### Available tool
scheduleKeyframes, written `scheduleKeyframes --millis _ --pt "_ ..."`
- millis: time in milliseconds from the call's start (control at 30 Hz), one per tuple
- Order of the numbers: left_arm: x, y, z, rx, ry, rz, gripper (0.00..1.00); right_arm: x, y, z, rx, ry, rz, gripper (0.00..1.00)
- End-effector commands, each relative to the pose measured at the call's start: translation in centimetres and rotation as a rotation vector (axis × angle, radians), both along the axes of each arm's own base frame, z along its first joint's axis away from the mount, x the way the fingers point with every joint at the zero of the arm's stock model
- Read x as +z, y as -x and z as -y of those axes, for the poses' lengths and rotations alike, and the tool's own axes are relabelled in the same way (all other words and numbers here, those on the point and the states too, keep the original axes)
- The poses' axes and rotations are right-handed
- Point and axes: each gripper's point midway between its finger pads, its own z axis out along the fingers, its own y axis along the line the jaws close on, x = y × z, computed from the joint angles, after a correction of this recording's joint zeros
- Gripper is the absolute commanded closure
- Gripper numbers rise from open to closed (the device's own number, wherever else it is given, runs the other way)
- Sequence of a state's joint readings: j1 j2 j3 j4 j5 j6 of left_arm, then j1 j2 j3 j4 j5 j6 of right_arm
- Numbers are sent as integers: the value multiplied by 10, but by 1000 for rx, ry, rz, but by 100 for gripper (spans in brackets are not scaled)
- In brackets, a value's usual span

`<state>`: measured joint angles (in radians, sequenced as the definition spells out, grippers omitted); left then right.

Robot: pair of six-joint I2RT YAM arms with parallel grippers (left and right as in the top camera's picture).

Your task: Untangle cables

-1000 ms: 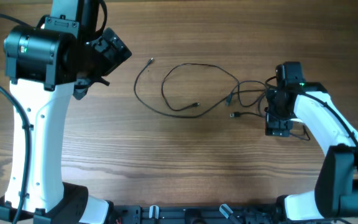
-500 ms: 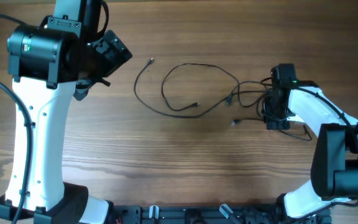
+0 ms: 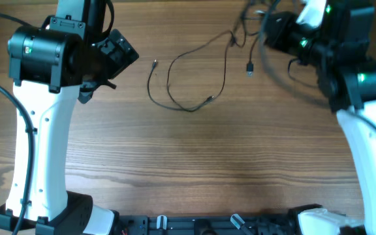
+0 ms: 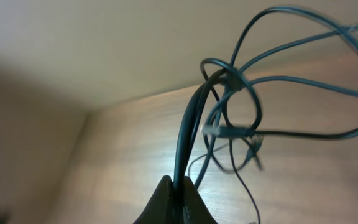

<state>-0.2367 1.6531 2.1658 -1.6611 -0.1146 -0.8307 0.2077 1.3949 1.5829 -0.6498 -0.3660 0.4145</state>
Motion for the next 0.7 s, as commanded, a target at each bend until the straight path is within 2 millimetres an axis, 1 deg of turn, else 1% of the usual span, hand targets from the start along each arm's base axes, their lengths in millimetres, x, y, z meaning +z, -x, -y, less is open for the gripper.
scheduleKeyframes --millis 0,33,67,167,233,267,300,333,367,400,433,467,500,533,567,600,667 --pt "-8 -10 1 -14 -25 -9 0 23 40 -43 281 250 253 96" --pt "-7 -16 9 -74 -14 7 0 23 41 -44 264 275 261 96" --pt "-6 -26 32 -214 43 36 0 22 39 -42 246 288 261 96" --pt "6 -39 100 -580 251 133 0 21 36 -38 215 290 249 96" --pt "16 -39 124 -670 389 166 0 22 37 -38 216 292 252 96" --pt "26 -36 138 -754 462 201 0 21 37 -38 216 293 249 96" --pt "32 -36 143 -822 467 242 0 21 37 -38 218 296 251 96" --pt "36 -36 149 -934 426 305 0 21 37 -38 218 295 251 96" --pt "36 -36 151 -1068 332 369 6 21 37 -38 218 294 251 96" --pt "31 -37 149 -1171 222 407 10 21 37 -38 218 294 250 96" --pt "24 -45 143 -1208 103 417 0 20 37 -38 218 294 247 96" --pt "20 -59 132 -1173 -19 414 0 19 38 -38 218 294 239 96" --pt "17 -66 130 -1175 -70 418 0 18 38 -38 219 295 235 96" --pt "17 -67 136 -1246 -97 446 8 18 38 -38 219 295 235 96" --pt "19 -66 146 -1332 -106 489 21 18 38 -38 219 294 236 96" --pt "23 -62 157 -1406 -86 539 27 19 38 -38 219 294 237 96" --pt "31 -59 177 -1479 -11 621 26 18 38 -38 219 295 234 96"
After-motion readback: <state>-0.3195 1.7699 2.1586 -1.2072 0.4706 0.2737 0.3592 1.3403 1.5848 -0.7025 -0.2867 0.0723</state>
